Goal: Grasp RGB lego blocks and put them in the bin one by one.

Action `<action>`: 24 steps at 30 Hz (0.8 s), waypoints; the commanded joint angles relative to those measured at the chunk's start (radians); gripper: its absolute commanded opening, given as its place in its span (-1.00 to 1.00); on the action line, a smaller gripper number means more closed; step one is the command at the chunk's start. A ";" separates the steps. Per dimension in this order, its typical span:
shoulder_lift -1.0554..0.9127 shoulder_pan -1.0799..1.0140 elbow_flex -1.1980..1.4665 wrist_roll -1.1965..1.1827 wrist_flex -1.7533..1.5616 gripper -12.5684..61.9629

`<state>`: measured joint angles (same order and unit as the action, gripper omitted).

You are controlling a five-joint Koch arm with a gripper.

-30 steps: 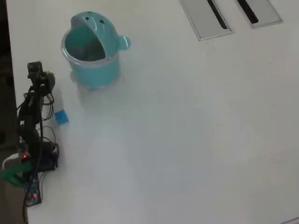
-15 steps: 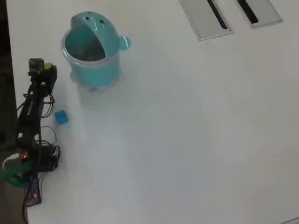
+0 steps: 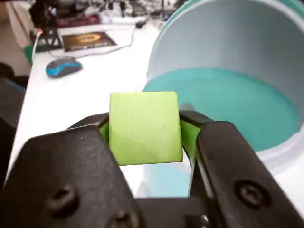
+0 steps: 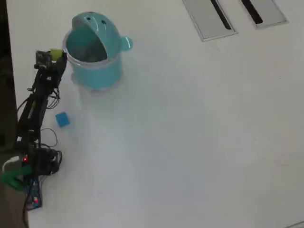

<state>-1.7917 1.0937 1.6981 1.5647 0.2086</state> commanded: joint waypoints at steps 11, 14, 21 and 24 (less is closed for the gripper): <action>0.362 -0.107 -0.488 0.000 -0.097 -0.29; 0.463 -0.138 -0.560 0.000 -0.127 -0.28; 0.462 -0.163 -0.540 0.104 -0.152 -0.06; 0.442 -0.163 -0.529 0.135 -0.140 0.02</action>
<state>-1.3008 0.9434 1.2441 1.6644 0.1365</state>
